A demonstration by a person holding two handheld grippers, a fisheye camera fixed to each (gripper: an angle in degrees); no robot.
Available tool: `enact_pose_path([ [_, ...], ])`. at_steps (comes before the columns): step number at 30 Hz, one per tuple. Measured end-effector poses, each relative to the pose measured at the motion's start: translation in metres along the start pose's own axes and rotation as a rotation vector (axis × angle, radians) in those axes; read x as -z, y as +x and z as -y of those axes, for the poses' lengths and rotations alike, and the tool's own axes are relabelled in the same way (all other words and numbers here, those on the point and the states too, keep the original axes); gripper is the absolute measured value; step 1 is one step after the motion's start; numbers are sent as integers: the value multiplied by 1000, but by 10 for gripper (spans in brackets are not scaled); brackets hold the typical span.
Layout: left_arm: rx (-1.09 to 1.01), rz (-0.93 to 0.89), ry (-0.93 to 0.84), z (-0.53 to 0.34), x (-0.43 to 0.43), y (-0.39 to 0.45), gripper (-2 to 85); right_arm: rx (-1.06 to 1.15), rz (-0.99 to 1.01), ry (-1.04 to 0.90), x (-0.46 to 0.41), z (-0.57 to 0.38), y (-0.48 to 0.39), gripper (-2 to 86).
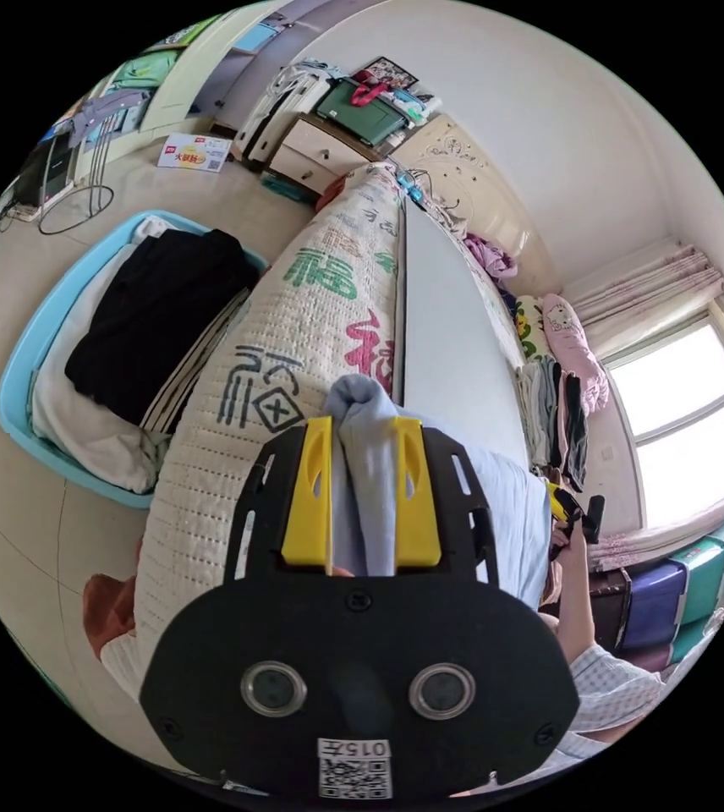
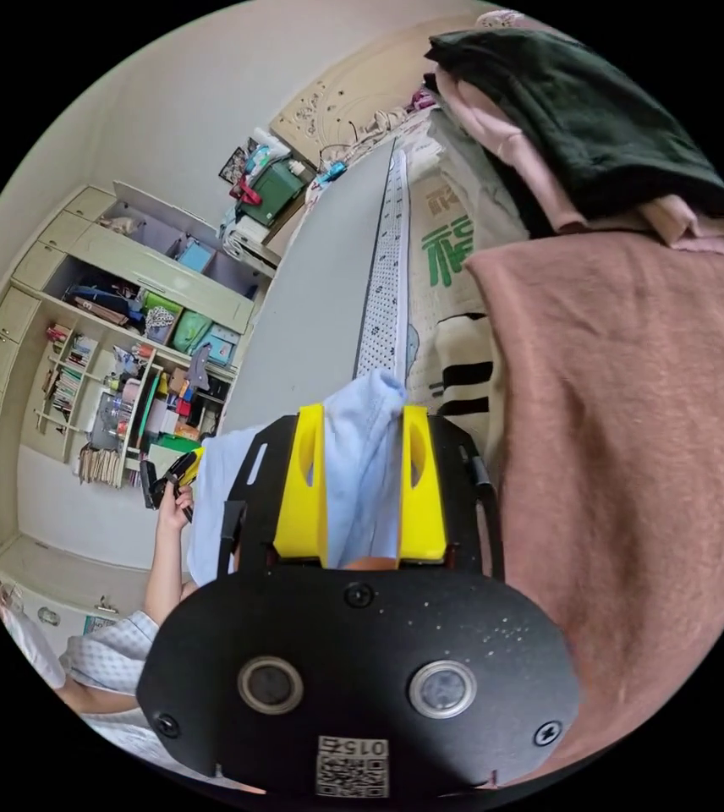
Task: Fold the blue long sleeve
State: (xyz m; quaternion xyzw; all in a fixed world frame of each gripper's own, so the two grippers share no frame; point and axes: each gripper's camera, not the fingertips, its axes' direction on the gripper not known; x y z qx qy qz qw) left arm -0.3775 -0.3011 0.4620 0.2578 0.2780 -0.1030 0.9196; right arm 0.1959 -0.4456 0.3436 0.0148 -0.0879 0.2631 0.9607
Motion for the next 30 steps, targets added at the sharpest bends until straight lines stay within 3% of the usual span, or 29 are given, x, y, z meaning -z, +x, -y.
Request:
enact_pose_path([
  [5, -106, -6, 33, -2, 11, 21, 37, 81, -47, 99, 13, -16, -18, 58],
  [7, -116, -21, 100, -6, 26, 25, 28, 112, -41, 150, 24, -26, -26, 53],
  [11, -73, -279, 300, -21, 66, 23, 14, 207, 14, 294, 58, -57, -51, 48],
  [16, -183, -275, 482, -33, 91, 65, 9, 318, -73, 432, 61, -82, -74, 49],
  [19, -122, -172, 413, -22, 68, 74, 10, 267, -150, 339, 17, -75, -60, 56],
  [21, -11, -85, 257, -17, 39, 74, 14, 199, -251, 230, -21, -77, -42, 60],
  [23, -21, -31, 272, -25, 37, 86, 17, 194, -264, 221, -24, -88, -36, 47],
  [25, -93, 68, 311, -34, 50, 111, 23, 273, -279, 241, -18, -107, -41, 35],
  [27, -310, 202, 327, -50, 65, 165, 35, 416, -243, 263, -10, -145, -55, 25],
  [28, -391, 183, 318, -56, 67, 179, 37, 475, -208, 252, -10, -156, -61, 22],
  [30, -728, -125, 170, -86, 58, 233, 46, 766, 3, 101, -20, -206, -90, 20],
])
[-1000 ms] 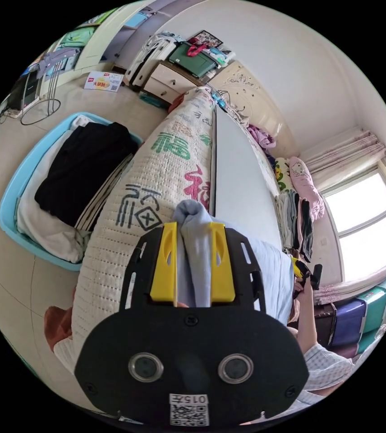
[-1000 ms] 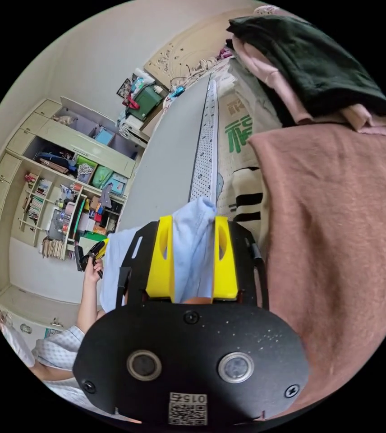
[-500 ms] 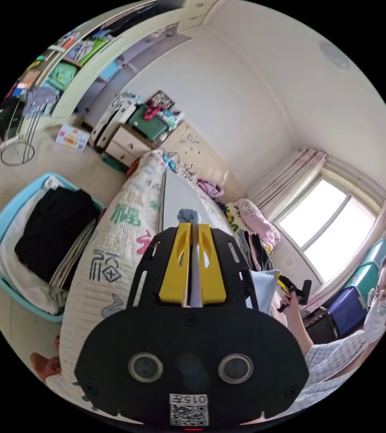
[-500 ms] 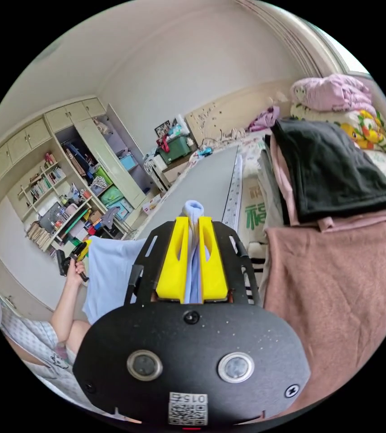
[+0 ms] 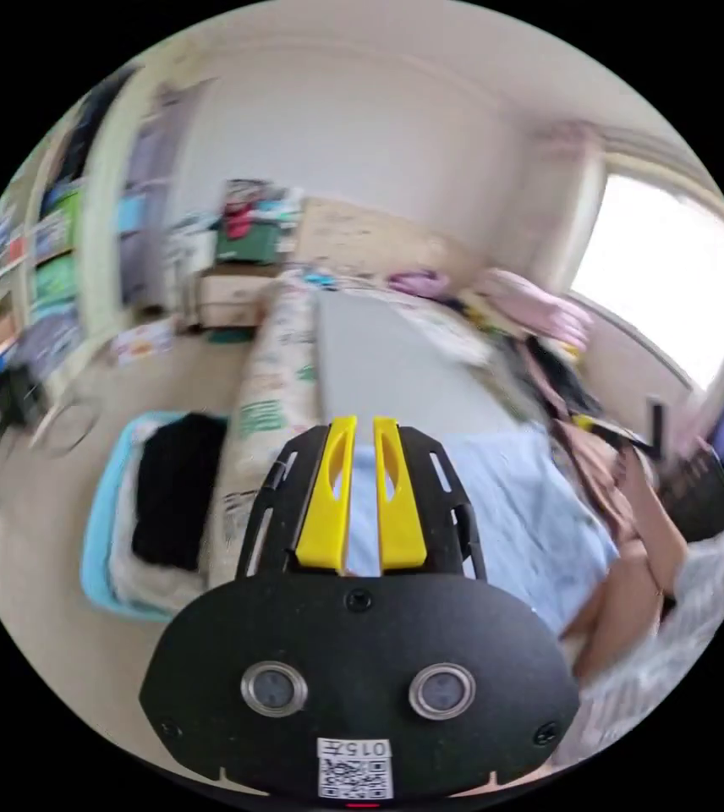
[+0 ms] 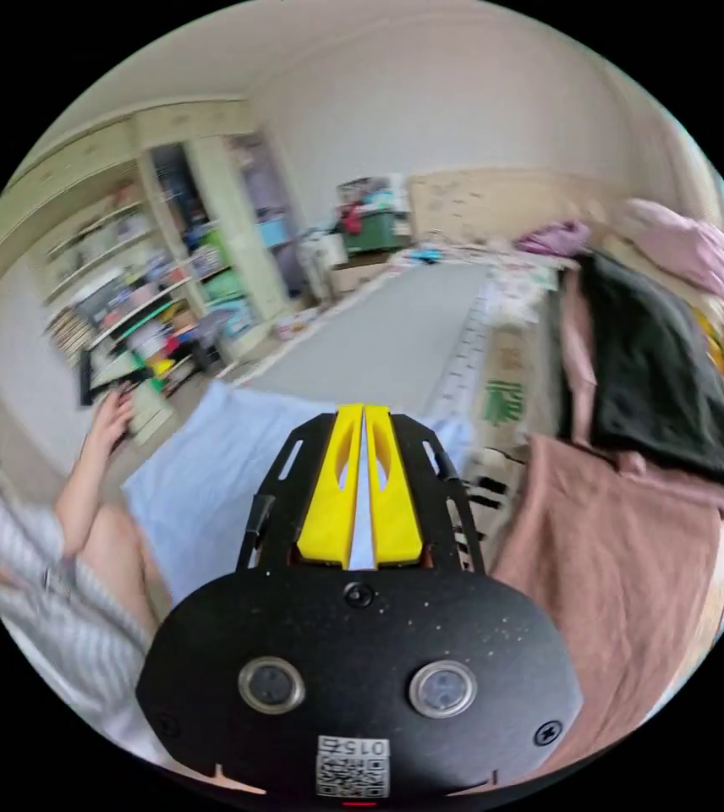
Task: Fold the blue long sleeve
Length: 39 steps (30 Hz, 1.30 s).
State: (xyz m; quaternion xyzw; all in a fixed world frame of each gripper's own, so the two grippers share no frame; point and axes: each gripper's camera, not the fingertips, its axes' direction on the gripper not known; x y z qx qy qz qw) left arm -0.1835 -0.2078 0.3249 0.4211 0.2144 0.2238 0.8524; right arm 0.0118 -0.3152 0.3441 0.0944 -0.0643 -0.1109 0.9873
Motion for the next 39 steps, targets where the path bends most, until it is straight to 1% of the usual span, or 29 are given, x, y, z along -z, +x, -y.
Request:
enact_pose_path([
  [1, -66, -125, -24, 0, -6, 15, 49, 67, 74, -28, -4, -5, -15, 24],
  [2, -207, -346, -94, -1, -21, 46, 56, 191, 213, -97, -14, -14, -44, 30],
  [3, -346, -450, -187, -4, -36, 80, 64, 306, 327, -175, -24, -25, -72, 47],
  [4, -412, -448, -236, -7, -42, 98, 72, 360, 365, -209, -28, -32, -86, 56],
  [5, -528, -384, -335, -15, -54, 131, 86, 444, 398, -266, -37, -47, -110, 70],
  [6, -623, -303, -422, -27, -64, 156, 95, 492, 388, -315, -47, -63, -128, 81],
  [7, -649, -263, -455, -32, -69, 165, 99, 507, 368, -340, -53, -72, -135, 84],
  [9, -709, -90, -550, -53, -86, 186, 87, 550, 286, -429, -75, -107, -151, 95],
  [11, -714, -46, -644, -65, -98, 188, 76, 570, 257, -495, -91, -129, -154, 99],
  [14, -649, -98, -644, -67, -99, 183, 68, 560, 218, -561, -115, -154, -153, 102],
  [16, -648, -126, -651, -64, -95, 183, 63, 556, 204, -573, -126, -162, -154, 97],
  [18, -669, -197, -610, -59, -86, 188, 59, 564, 172, -591, -138, -169, -158, 84],
  [19, -671, -191, -610, -58, -87, 189, 59, 566, 163, -595, -141, -171, -159, 80],
  [21, -692, -167, -683, -62, -104, 195, 72, 583, 150, -601, -149, -180, -160, 70],
  [23, -714, -166, -712, -66, -113, 201, 81, 607, 154, -603, -154, -188, -161, 67],
  [28, -726, -146, -670, -70, -111, 200, 78, 607, 128, -624, -166, -203, -163, 63],
  [31, -688, -166, -686, -65, -112, 193, 57, 626, 109, -647, -171, -211, -167, 55],
  [32, -679, -172, -667, -63, -107, 189, 39, 632, 108, -649, -171, -214, -167, 49],
  [34, -680, -180, -627, -61, -96, 184, 24, 626, 137, -648, -166, -216, -166, 43],
  [36, -705, -186, -564, -61, -76, 182, 15, 624, 190, -608, -149, -218, -163, 37],
  [39, -726, -229, -531, -63, -59, 180, 10, 631, 249, -600, -136, -224, -157, 33],
])
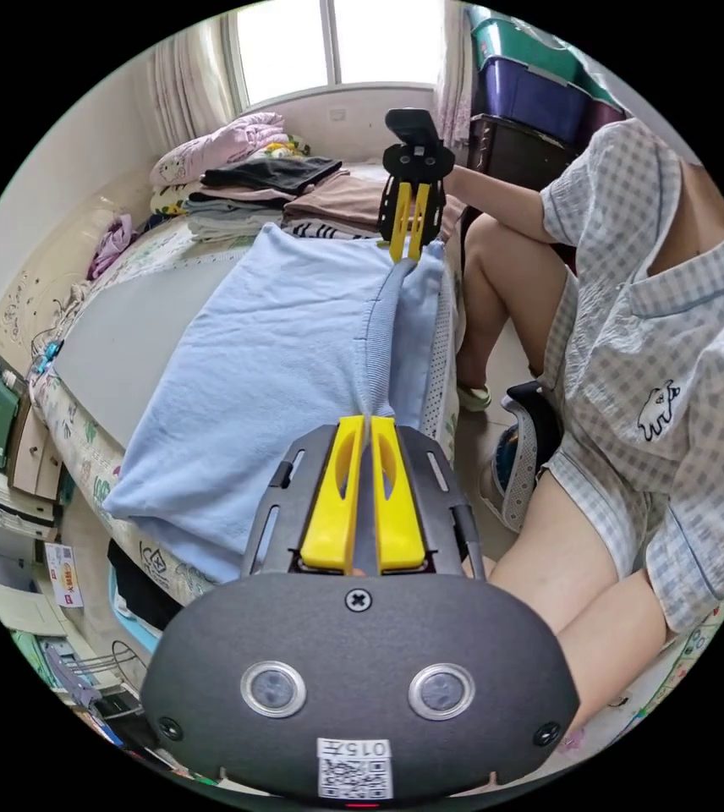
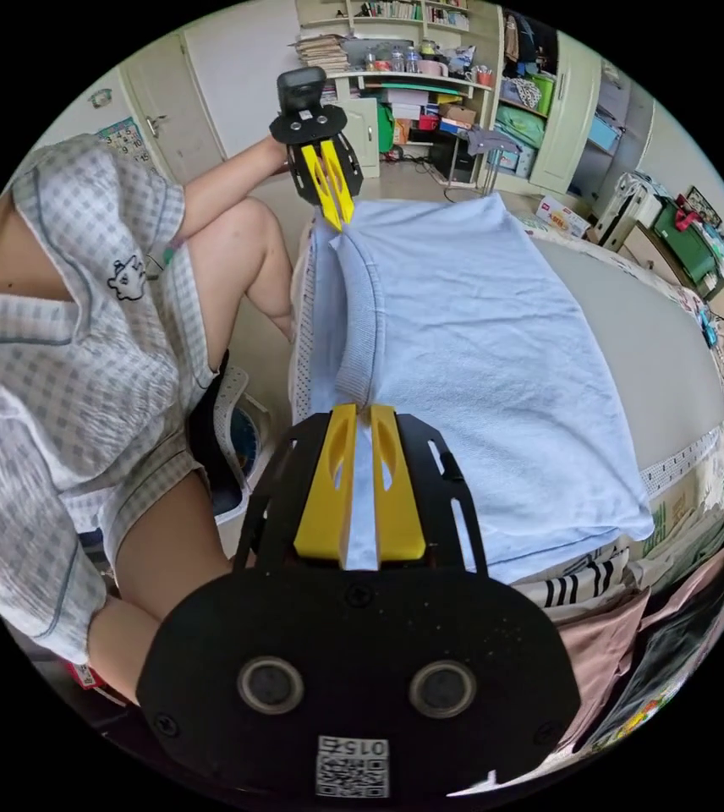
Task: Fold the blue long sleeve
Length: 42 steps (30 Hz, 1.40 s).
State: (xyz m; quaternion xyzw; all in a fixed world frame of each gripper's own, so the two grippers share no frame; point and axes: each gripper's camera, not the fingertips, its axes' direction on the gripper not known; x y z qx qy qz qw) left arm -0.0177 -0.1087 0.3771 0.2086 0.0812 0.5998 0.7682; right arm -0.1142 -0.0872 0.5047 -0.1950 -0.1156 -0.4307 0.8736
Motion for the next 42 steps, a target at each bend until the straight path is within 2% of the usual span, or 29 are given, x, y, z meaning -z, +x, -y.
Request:
enact_pose_path([
  [2, -23, -55, 11, -4, 0, 1, 9, 10, 41, -48, -12, -3, 1, 33],
  [4, -23, -97, -46, -6, -14, -2, 9, -10, 66, -130, -37, -2, 7, 34],
  [6, -2, -96, -170, -10, -40, -10, 9, -51, 106, -134, -44, -3, 21, 39],
  [7, -1, -109, -173, -11, -43, -12, 9, -60, 118, -133, -43, -5, 25, 39],
  [11, 53, -148, -99, -38, -20, -32, 7, -79, 163, -127, -34, -30, 39, 14],
  [13, 94, -145, -32, -58, -1, -43, 4, -108, 175, -60, -18, -47, 48, -1],
  [16, 321, -21, 94, -104, 30, -79, 1, -198, 191, 189, 17, -69, 69, -1],
  [18, 616, 87, 185, -151, 47, -119, -1, -201, 183, 372, 31, -60, 70, 6],
  [19, 705, 107, 205, -165, 50, -130, -1, -201, 173, 401, 31, -53, 68, 8],
  [21, 1034, 127, 284, -219, 52, -168, 1, -192, 119, 454, 20, -7, 57, 28],
  [24, 1246, 122, 418, -271, 52, -195, 17, -170, 100, 433, -11, 63, 40, 60],
  [30, 1420, 16, 671, -319, 32, -228, 91, -164, 127, 385, -89, 169, 22, 85],
  [35, 1491, 16, 743, -335, 22, -242, 105, -163, 18, 281, -140, 214, 5, 125],
  [37, 1517, 53, 728, -343, 17, -246, 106, -141, -52, 250, -152, 220, -2, 116],
  [39, 1545, -6, 713, -356, 13, -260, 103, -137, -91, 235, -160, 220, 0, 110],
  [42, 1504, -28, 653, -361, 16, -269, 89, -136, -49, 153, -176, 225, 10, 117],
])
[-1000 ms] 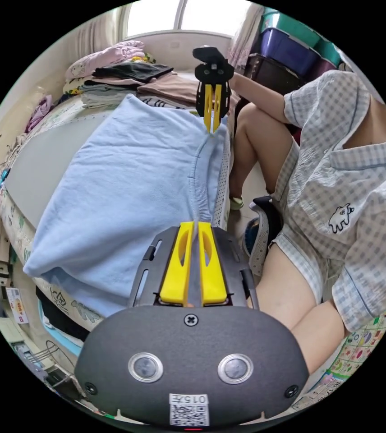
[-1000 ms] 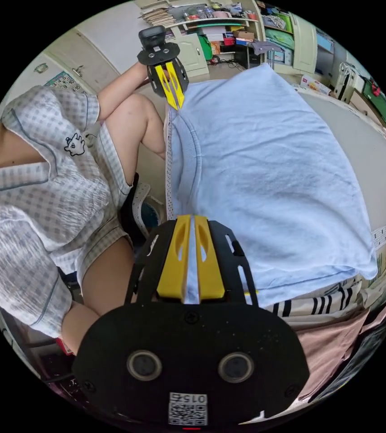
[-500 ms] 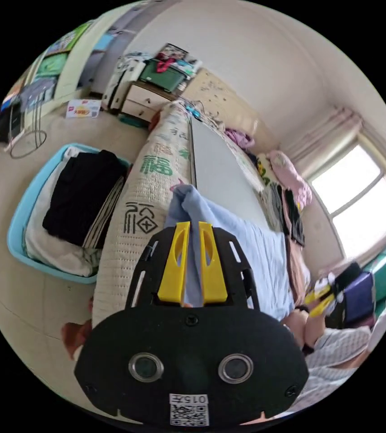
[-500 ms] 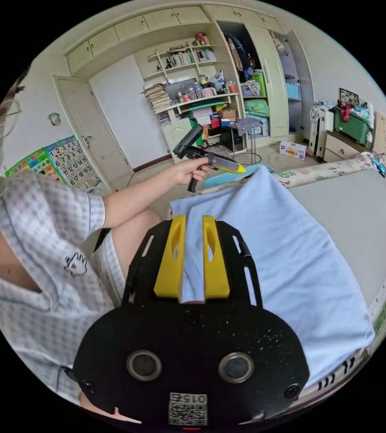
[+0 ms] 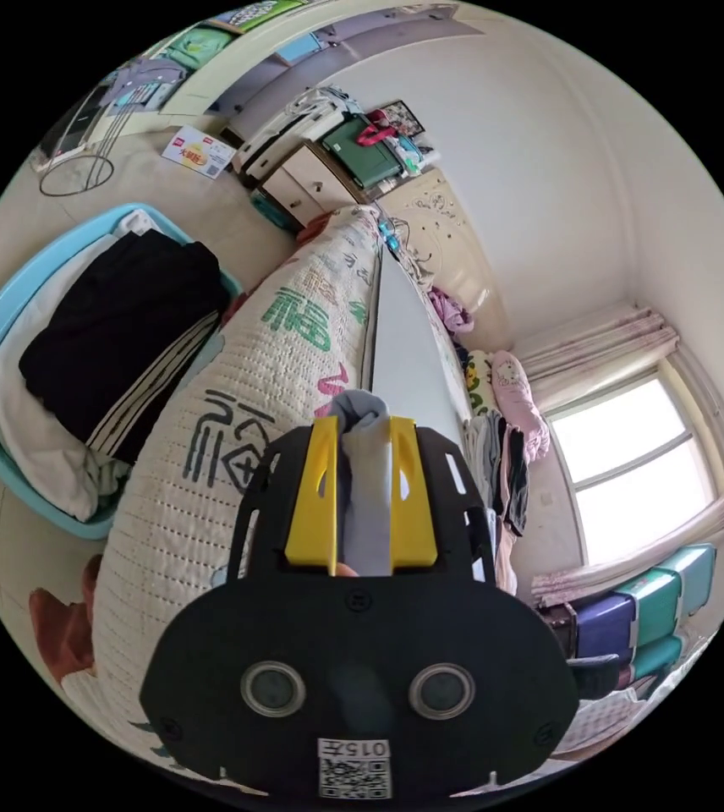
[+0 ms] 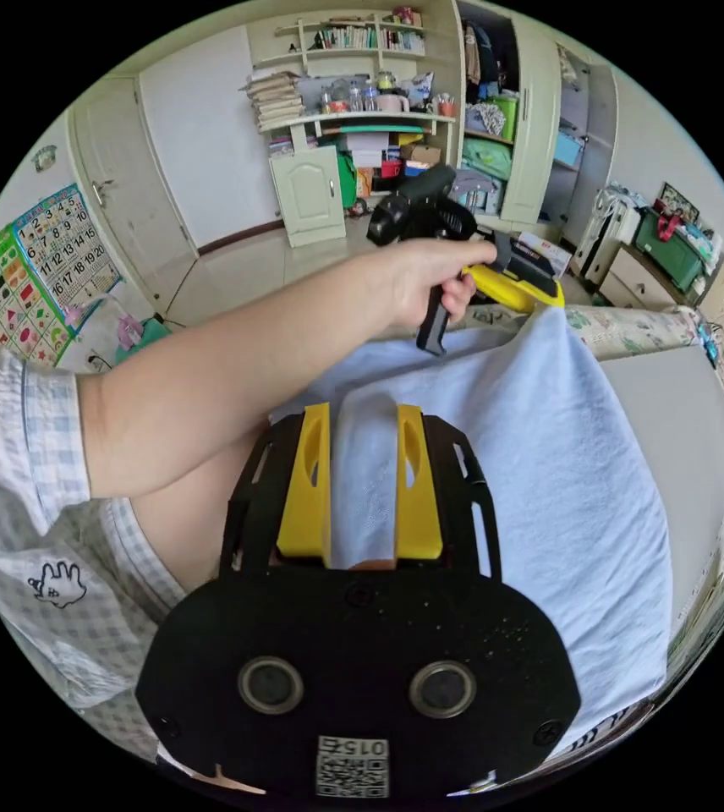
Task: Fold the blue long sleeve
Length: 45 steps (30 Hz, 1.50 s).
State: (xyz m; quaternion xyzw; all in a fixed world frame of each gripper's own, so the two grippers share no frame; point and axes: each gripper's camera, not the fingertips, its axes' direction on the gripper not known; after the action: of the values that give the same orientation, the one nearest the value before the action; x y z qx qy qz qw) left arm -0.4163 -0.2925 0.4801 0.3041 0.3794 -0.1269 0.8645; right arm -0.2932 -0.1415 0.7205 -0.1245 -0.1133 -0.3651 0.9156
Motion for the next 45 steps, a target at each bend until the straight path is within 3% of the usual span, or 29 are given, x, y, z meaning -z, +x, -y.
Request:
enact_pose_path([
  [4, -49, 11, -29, 4, -6, 3, 78, 21, -74, -13, 0, 7, -4, 94],
  [6, -43, 21, -29, 4, -10, 2, 72, 16, -127, -18, 4, 10, -4, 22],
  [13, -56, 22, 52, 1, 1, 14, 31, 58, 45, 120, 65, 5, 3, 3],
  [24, -232, 487, -113, -15, -71, 71, 31, -117, 202, 3, 69, 35, 65, 4],
  [28, -263, 543, -113, -24, -83, 92, 39, -93, 220, 23, 102, 35, 73, 4],
  [31, -314, 592, -81, -36, -76, 123, 49, -73, 418, 40, 144, 25, 96, -1],
  [33, -471, 618, -3, -61, -65, 173, 57, -82, 533, 140, 203, 2, 130, -2],
  [37, -864, 385, -53, -134, -69, 257, 57, -162, 435, 342, 323, -48, 195, -3],
  [39, -1055, 132, -113, -185, -83, 309, 54, -309, 237, 473, 400, -97, 239, 0],
  [42, -1223, -108, -312, -245, -129, 383, 65, -624, -89, 507, 455, -173, 292, 11],
  [45, -1250, -156, -439, -313, -187, 426, 84, -875, -157, 463, 472, -233, 348, 42],
])
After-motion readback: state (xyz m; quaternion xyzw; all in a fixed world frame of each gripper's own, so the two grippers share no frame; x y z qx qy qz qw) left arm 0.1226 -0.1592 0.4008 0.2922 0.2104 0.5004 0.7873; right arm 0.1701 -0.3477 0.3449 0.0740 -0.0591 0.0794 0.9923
